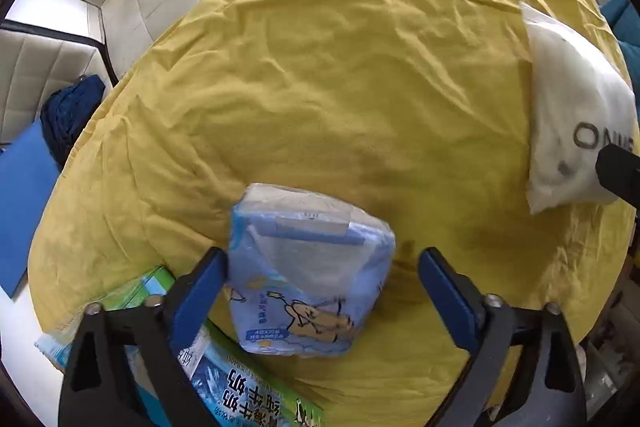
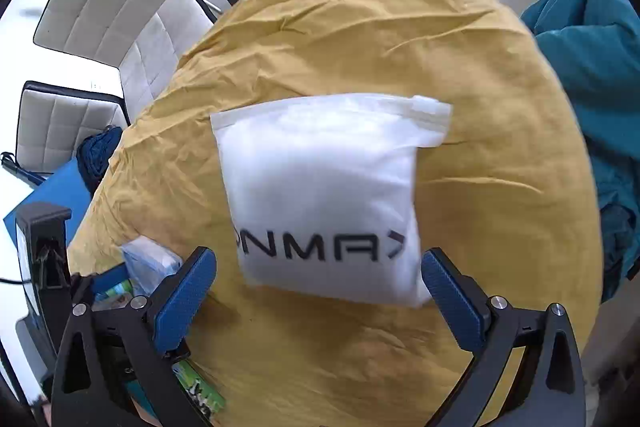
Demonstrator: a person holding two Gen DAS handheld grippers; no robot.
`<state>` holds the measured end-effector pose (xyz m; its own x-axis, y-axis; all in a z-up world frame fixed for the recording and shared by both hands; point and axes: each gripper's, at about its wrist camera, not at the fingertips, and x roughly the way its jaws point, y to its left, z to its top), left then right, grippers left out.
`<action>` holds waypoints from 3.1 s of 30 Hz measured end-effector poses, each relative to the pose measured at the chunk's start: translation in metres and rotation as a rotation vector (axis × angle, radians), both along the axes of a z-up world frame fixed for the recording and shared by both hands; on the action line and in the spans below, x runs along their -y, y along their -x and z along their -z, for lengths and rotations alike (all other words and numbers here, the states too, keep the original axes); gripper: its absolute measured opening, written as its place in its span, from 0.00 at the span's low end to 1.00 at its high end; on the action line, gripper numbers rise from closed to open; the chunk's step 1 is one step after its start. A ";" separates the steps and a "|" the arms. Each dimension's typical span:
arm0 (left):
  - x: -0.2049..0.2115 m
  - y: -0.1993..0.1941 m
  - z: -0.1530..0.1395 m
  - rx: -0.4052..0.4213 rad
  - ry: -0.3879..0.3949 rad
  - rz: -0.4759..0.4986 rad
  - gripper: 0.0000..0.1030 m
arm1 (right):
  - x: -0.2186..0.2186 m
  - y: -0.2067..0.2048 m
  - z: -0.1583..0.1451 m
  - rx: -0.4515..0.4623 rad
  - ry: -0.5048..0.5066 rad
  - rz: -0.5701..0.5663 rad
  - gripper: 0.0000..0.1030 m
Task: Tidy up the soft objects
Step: 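Grasp the white NMAX pouch with the right tool while the left tool grasps the blue wipes pack, then lift and carry the white pouch and blue wipes pack over the cardboard box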
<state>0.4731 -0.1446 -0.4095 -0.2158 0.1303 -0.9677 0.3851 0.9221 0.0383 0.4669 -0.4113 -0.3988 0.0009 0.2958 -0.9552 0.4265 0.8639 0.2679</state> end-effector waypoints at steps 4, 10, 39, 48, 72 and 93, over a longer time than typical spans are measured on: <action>-0.010 -0.002 0.000 0.013 0.043 -0.097 0.67 | -0.003 -0.007 0.018 -0.032 0.025 0.004 0.93; -0.032 0.004 -0.012 0.018 0.142 -0.276 0.62 | -0.005 -0.002 0.020 -0.050 0.045 -0.059 0.78; -0.027 0.114 0.019 -0.030 0.129 -0.170 0.51 | -0.021 0.045 0.039 -0.126 0.102 -0.197 0.74; -0.028 0.143 -0.014 0.057 0.162 -0.170 0.45 | -0.027 0.065 0.007 -0.069 0.064 -0.174 0.71; -0.135 0.157 -0.194 0.305 0.300 -0.313 0.45 | -0.166 0.144 -0.169 0.235 -0.041 -0.360 0.70; -0.392 0.190 -0.137 0.162 0.198 -0.626 0.45 | -0.437 0.162 -0.089 0.118 -0.281 -0.563 0.70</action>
